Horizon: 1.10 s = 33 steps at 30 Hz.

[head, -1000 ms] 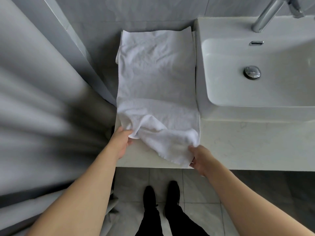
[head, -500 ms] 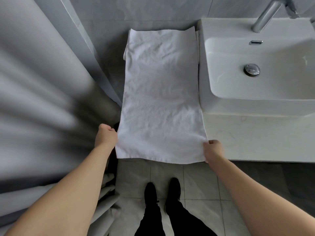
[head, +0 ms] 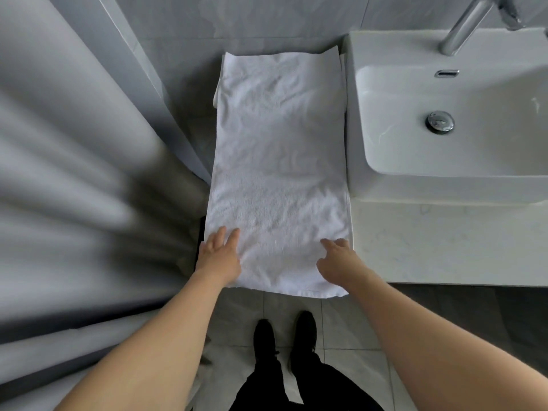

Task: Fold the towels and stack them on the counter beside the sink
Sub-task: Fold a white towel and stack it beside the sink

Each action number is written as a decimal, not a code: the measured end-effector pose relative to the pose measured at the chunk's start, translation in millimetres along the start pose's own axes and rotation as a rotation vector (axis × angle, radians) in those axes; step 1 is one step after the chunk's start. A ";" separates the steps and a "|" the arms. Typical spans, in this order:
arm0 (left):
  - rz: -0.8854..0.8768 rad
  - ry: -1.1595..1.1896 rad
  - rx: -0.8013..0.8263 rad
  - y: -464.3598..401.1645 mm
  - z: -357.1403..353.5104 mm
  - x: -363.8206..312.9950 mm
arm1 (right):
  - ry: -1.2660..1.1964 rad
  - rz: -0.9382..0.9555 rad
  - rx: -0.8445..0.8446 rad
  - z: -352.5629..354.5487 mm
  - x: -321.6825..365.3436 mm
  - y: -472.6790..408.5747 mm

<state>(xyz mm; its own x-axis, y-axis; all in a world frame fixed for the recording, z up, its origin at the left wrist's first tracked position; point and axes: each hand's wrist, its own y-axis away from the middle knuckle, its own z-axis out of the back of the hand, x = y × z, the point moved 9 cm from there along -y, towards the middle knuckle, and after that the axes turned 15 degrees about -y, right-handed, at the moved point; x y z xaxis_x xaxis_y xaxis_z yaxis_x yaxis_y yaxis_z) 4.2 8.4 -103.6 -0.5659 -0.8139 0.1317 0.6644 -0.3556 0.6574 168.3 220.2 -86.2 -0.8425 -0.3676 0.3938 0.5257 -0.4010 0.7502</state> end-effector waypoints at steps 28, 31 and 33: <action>0.133 0.292 -0.636 -312.5 354.3 -5.1 | 0.187 0.275 -0.639 295.1 251.9 -293.9; 0.087 0.179 -0.694 -314.4 356.8 -18.4 | 0.228 0.272 -0.696 292.2 242.2 -299.1; -0.043 0.105 -0.696 -314.2 354.0 -41.7 | 0.218 0.309 -0.761 288.9 238.8 -293.5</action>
<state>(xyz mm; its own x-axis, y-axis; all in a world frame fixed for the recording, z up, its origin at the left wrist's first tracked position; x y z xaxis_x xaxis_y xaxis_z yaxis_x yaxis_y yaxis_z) -353.8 316.7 -53.0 -0.5723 -0.8198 0.0212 0.8200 -0.5717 0.0281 -221.2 492.5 -58.9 -0.6475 -0.6756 0.3525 0.7303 -0.6823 0.0337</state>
